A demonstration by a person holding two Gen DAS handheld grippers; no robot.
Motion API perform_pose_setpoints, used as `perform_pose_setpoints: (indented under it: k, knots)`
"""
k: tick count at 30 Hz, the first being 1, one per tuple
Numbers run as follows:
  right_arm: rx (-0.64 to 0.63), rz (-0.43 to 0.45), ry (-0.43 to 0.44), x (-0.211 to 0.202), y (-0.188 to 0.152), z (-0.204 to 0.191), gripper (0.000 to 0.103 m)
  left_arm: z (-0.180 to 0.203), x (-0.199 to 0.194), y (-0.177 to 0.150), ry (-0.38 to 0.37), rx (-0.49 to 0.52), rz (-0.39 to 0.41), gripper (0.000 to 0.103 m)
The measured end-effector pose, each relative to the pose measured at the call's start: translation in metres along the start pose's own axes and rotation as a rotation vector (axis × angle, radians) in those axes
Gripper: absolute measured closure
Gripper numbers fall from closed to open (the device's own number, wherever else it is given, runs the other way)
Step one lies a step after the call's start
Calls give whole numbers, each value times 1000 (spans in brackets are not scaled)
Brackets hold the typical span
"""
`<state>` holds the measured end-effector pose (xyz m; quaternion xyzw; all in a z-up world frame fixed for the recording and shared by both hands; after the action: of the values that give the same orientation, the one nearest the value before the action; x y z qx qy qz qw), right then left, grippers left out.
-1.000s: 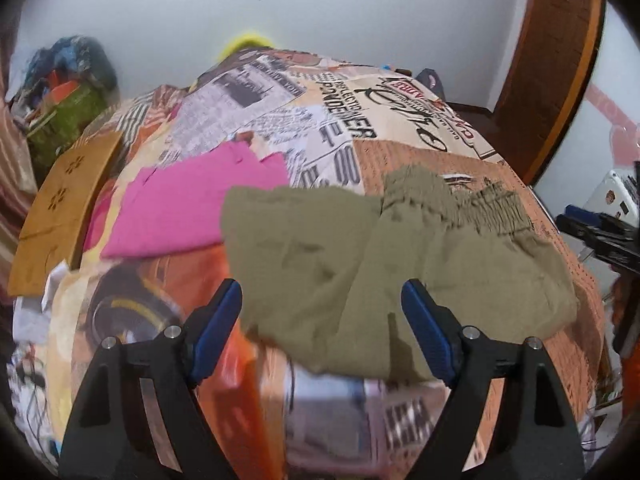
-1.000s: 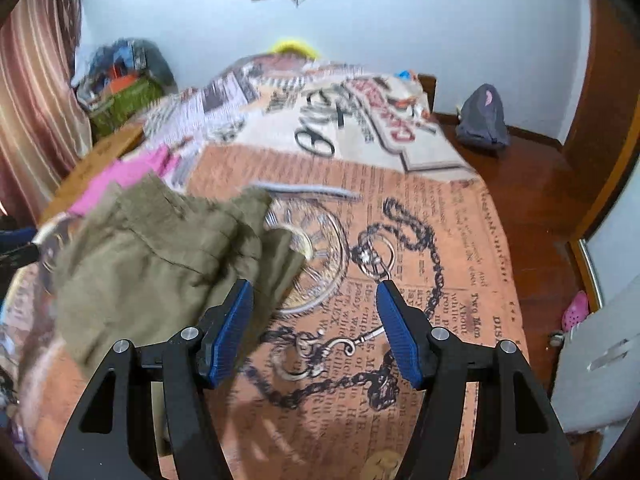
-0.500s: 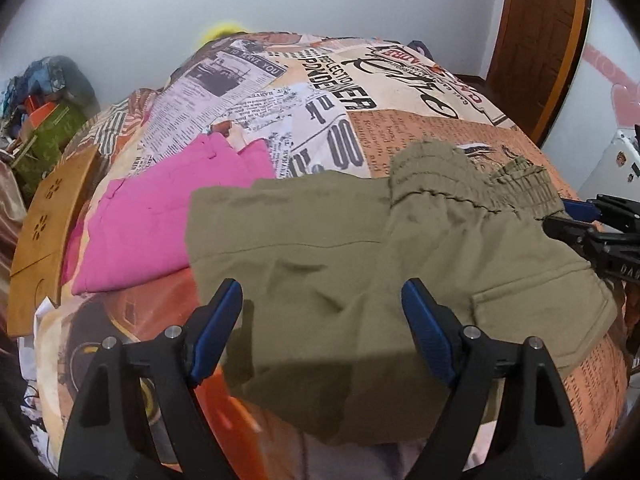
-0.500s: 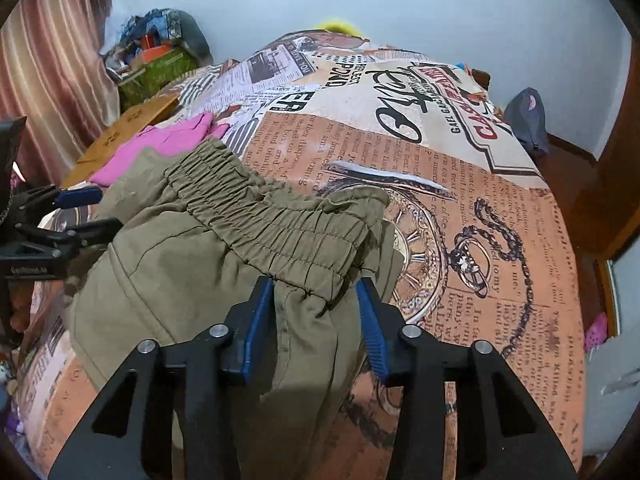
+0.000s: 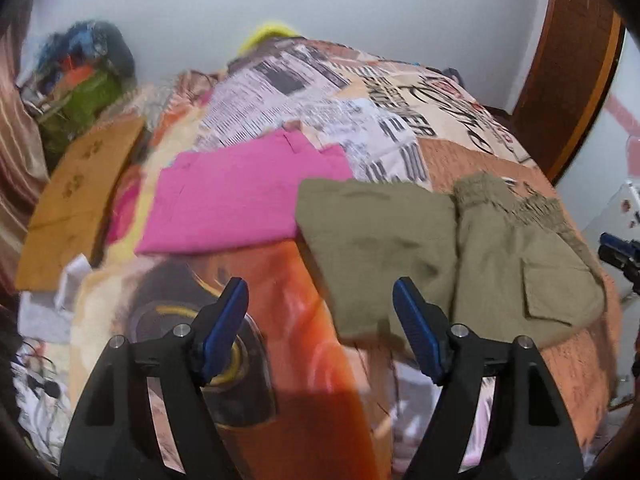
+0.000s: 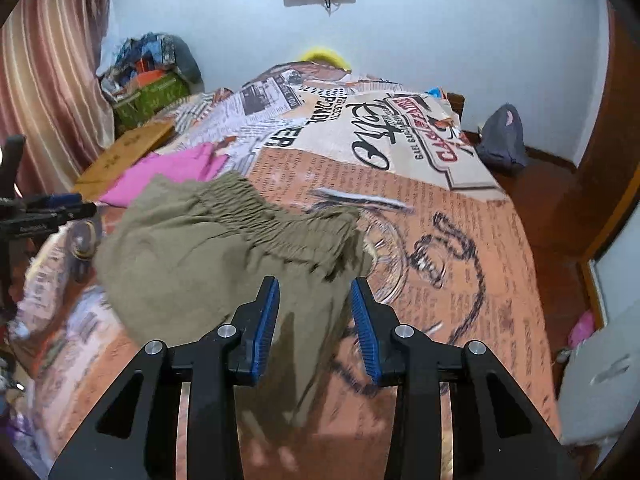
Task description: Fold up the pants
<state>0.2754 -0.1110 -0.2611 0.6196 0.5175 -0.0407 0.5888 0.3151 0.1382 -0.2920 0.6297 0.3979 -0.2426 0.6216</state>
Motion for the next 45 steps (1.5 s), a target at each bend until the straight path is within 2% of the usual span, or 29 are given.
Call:
perform_pose_setpoints:
  k: [2,5,8,11,16,18,21,23,27,29,31,32,34,37,39,42,45]
  knots:
    - [41,-5,34,1,-8,-5,67,11,5,-10,-38,7,-24,28]
    - [71,-39,34,11,-25,-8,67,29,19,-25,-35,43,-60,28]
    - [86,-64,16,19,-37,-6,67,32,32,-38,21,80,-81,26]
    - [103,-57,4,12,-37,1,67,21,33,-41,73,108,-65,25]
    - [110,-40,-37,-3,-31,16,66,-3,24,-25,120,117,-28,26]
    - [116,-28,-39,-4,-27,18,66,-8,28,-10,90,71,-31,26]
    - [125,-13,-28,0,-20,18,66,2,39,8,2,15,-61,26]
    - [128,-12,-14,8,-18,15,66,21,52,17,-40,36,-71,25]
    - [124,-33,17,22,-20,8,66,45,74,16,-41,92,-94,25]
    - [109,-50,10,28,-25,7,66,44,83,16,-13,99,-78,12]
    - [88,-57,-11,30,-28,9,66,29,90,17,72,106,-51,10]
    - [85,-57,-14,30,-28,10,66,17,93,18,137,108,-48,10]
    - [90,-55,-21,27,-28,15,65,-3,97,18,193,97,-54,11]
    - [112,-49,-19,20,-29,20,64,-28,96,15,229,63,-88,25]
    - [118,-41,-20,15,-28,21,64,-37,88,14,209,41,-86,25]
    - [118,-36,-30,9,-26,19,63,-36,68,9,115,8,-75,25]
    - [107,-27,-48,7,-22,17,52,-20,50,2,24,-6,-69,23]
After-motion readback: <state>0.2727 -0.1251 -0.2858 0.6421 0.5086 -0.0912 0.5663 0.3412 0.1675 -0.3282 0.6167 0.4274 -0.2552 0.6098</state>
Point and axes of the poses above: each gripper's, at about its wrist camera, not at the fingertips, and x roughly the way its jaws point, z to its right, y to its top, the point moved 10 cm from there along x, roughly the way its jaws point, and after that the axes turned 12 degrees about y, right-handed, at the moved point
